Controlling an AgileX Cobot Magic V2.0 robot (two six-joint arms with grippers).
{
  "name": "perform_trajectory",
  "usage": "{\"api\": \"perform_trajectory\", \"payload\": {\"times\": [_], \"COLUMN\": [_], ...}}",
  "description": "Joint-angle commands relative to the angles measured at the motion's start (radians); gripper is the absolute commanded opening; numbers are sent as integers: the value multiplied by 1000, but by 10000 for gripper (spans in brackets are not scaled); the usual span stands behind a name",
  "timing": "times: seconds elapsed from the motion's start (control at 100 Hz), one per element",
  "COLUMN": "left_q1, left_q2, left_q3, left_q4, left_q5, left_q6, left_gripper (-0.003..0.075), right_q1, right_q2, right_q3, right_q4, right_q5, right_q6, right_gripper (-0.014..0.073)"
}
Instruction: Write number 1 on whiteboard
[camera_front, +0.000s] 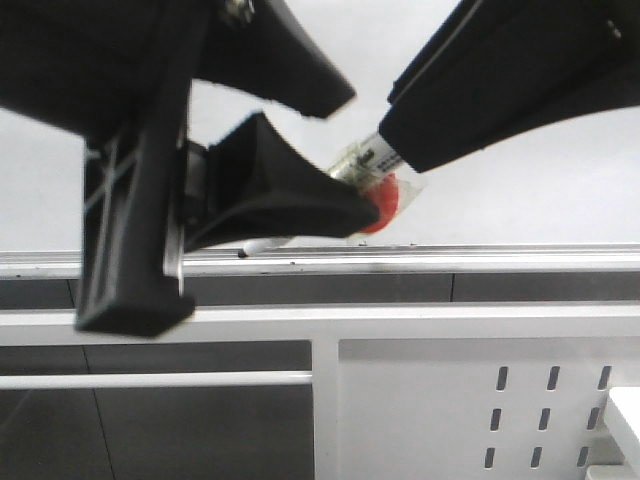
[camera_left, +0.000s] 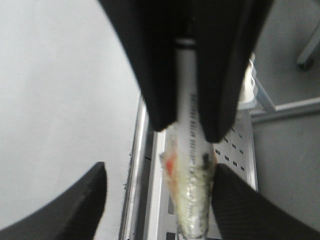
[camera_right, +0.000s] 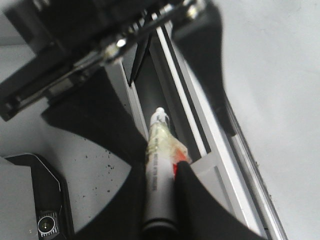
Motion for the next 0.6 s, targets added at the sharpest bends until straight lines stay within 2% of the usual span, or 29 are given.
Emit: {"api": "perform_trajectory", "payload": {"times": [0.0,0.14,0.21,0.24,0.31,0.39,0.41,0.59], "left_q1": [-5,-5,-5,-5,-5,-5,-5,15], "left_q2": [-68,-163,-229,-247,-310,-385,-402,-531], "left_q3": [-35,-33,-24,-17,3,35,44,118], "left_q4": [-69,-143,-154,-160,-160,-160,-160,-228], "left_q5": [-15,52,66,71,78,78,78,80], "left_q6": [-4,-4,-4,-4,-4,-4,-4,-65], "left_gripper": [484,475,429,391,244,13,-18,-20], "right_q1": [-2,-17,-38,-49,-77,-112,-120,-141], "right_q2": [-39,-94,-120,-129,-144,-161,-163,-207], "right_q3": [-30,-26,-21,-21,-21,-21,-21,-17], "right_q4": [15,15,15,15,15,15,15,17], "right_q5": [-94,-108,-115,-115,-118,-115,-115,-166], "right_q6": [-9,4,7,7,7,8,11,62], "right_gripper": [-71,-71,-69,-69,-69,-69,-69,-69]}}
